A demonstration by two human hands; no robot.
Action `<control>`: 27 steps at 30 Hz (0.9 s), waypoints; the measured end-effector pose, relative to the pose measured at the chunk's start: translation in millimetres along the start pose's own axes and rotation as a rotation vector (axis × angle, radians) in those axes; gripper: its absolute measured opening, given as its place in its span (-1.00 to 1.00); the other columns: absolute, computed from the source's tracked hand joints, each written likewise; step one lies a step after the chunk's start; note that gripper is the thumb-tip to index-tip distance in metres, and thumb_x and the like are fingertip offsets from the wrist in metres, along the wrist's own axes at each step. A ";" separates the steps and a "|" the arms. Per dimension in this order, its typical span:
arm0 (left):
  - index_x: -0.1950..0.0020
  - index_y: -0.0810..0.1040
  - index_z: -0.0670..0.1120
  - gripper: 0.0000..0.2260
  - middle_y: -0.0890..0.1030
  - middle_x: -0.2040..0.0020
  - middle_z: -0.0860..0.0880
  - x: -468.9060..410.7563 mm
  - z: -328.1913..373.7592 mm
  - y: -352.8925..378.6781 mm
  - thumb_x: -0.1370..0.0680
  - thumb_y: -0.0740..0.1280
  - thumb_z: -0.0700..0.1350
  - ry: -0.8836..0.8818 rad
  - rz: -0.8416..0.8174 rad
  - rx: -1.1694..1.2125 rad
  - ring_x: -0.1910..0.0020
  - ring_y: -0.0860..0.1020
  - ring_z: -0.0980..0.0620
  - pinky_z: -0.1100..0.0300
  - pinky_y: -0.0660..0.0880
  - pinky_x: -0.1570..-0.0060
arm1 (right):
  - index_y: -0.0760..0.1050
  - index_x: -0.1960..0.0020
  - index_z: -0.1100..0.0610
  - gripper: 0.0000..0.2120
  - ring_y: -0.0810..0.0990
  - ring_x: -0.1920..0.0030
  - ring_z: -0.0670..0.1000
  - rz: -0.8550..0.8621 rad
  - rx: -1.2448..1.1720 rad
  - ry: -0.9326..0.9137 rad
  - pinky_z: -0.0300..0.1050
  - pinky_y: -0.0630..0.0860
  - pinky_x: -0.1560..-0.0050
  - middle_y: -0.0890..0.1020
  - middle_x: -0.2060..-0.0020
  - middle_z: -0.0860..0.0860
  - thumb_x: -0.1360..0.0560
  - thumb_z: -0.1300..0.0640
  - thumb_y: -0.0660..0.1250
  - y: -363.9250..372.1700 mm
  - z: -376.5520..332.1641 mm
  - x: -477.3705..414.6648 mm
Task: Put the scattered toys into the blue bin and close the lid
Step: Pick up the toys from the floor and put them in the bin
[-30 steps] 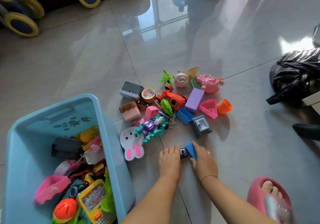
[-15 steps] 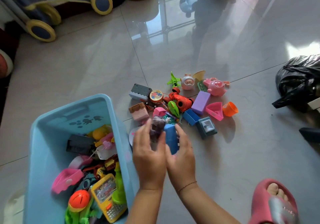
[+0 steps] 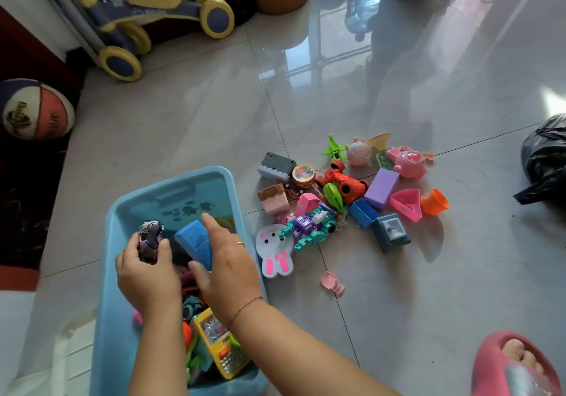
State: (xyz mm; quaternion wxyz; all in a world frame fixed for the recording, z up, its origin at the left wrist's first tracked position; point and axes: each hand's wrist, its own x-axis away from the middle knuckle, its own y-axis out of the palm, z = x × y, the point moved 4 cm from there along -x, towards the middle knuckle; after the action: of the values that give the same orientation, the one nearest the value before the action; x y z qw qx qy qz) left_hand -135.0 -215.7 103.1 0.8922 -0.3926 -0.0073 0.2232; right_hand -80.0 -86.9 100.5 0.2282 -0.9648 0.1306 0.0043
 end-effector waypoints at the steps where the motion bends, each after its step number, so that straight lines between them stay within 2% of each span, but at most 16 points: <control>1: -0.38 0.39 -0.19 -0.50 0.43 -0.31 -0.25 0.9 -2.5 1.8 -0.47 0.40 -0.12 -0.019 -0.019 -0.018 -0.26 0.42 -0.23 -0.05 0.32 -0.29 | 0.09 -0.49 0.05 -0.32 0.38 -0.29 0.11 0.015 -0.004 -0.004 0.01 0.33 -0.32 0.38 -0.35 0.05 -0.45 0.07 0.31 -1.9 3.4 3.0; 5: -0.49 0.19 -0.13 -0.33 0.28 -0.43 -0.20 12.9 -4.4 5.6 -0.47 0.40 -0.01 -0.072 -0.070 -0.024 -0.40 0.28 -0.20 -0.17 0.26 -0.37 | 0.10 -0.48 -0.01 -0.31 0.18 -0.45 -0.04 0.124 0.015 0.059 -0.12 0.13 -0.44 0.26 -0.45 -0.01 -0.42 -0.13 0.24 -27.0 34.3 24.4; 8: -0.48 0.21 -0.11 -0.35 0.31 -0.40 -0.19 41.9 23.3 16.2 -0.47 0.41 -0.03 0.059 -0.063 0.080 -0.38 0.33 -0.16 -0.13 0.31 -0.36 | 0.16 -0.46 -0.01 -0.31 0.20 -0.44 -0.04 0.227 0.128 0.202 -0.15 0.14 -0.42 0.27 -0.43 -0.01 -0.41 -0.09 0.32 -59.0 89.0 48.7; 10: -0.42 0.31 -0.14 -0.43 0.38 -0.33 -0.16 75.5 53.2 33.7 -0.46 0.42 -0.09 0.235 -0.138 0.162 -0.33 0.38 -0.08 0.02 0.35 -0.33 | 0.22 -0.44 0.03 -0.30 0.30 -0.40 0.06 0.242 0.235 0.343 -0.08 0.23 -0.36 0.31 -0.41 0.05 -0.38 -0.02 0.41 -76.5 133.0 66.9; 12: -0.32 0.45 -0.16 -0.53 0.45 -0.26 -0.12 115.8 79.7 59.8 -0.44 0.45 -0.15 0.420 -0.274 0.174 -0.27 0.41 -0.01 0.21 0.32 -0.31 | 0.21 -0.45 0.02 -0.29 0.32 -0.39 0.12 0.162 0.315 0.495 -0.01 0.28 -0.33 0.30 -0.42 0.08 -0.38 0.00 0.43 -86.1 170.5 82.0; 14: -0.30 0.48 -0.13 -0.56 0.46 -0.27 -0.06 149.5 85.1 94.9 -0.44 0.45 -0.14 0.461 -0.430 0.140 -0.28 0.40 0.04 0.28 0.28 -0.31 | 0.14 -0.47 -0.01 -0.27 0.26 -0.42 0.09 0.043 0.385 0.584 -0.03 0.25 -0.35 0.25 -0.44 0.05 -0.40 -0.05 0.40 -88.6 199.4 92.5; 18: -0.46 0.28 -0.08 -0.40 0.26 -0.46 -0.07 183.6 39.8 157.4 -0.47 0.41 -0.08 0.195 -0.593 -0.042 -0.45 0.24 -0.05 0.06 0.26 -0.38 | 0.07 -0.47 -0.03 -0.23 0.25 -0.40 0.03 -0.082 0.472 0.640 -0.10 0.25 -0.34 0.25 -0.41 -0.01 -0.39 -0.15 0.37 -86.8 234.4 93.9; 22: -0.54 0.04 -0.11 -0.20 0.08 -0.53 -0.13 181.3 -17.6 180.1 -0.44 0.44 -0.05 -0.127 -0.545 -0.279 -0.48 0.12 -0.15 -0.02 0.20 -0.40 | 0.16 -0.42 -0.01 -0.25 0.31 -0.33 0.03 -0.129 0.494 0.631 -0.10 0.30 -0.28 0.33 -0.31 -0.02 -0.35 -0.17 0.40 -74.7 250.5 83.2; 25: -0.54 0.00 -0.14 -0.15 0.06 -0.54 -0.11 175.7 -33.0 188.9 -0.42 0.45 -0.03 -0.177 -0.528 -0.338 -0.48 0.10 -0.15 -0.08 0.27 -0.37 | 0.28 -0.33 -0.02 -0.39 0.35 -0.26 0.04 -0.129 0.533 0.591 -0.12 0.33 -0.21 0.39 -0.21 -0.02 -0.36 -0.14 0.40 -67.1 256.9 76.5; 27: -0.53 0.04 -0.14 -0.19 0.13 -0.52 -0.12 172.4 -33.6 193.0 -0.42 0.43 -0.01 -0.156 -0.503 -0.403 -0.44 0.15 -0.16 -0.07 0.29 -0.32 | 0.41 -0.17 0.01 -0.51 0.45 -0.14 0.08 -0.113 0.572 0.564 -0.08 0.40 -0.09 0.46 -0.07 0.01 -0.31 -0.09 0.45 -64.8 260.3 74.3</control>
State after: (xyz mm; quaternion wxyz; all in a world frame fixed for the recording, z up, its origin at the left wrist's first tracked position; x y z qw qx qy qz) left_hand -49.2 -55.2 -84.0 0.8205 -0.5288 -0.2164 0.0193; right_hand 21.6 65.3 -109.2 0.4424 -0.8314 0.1310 -0.3097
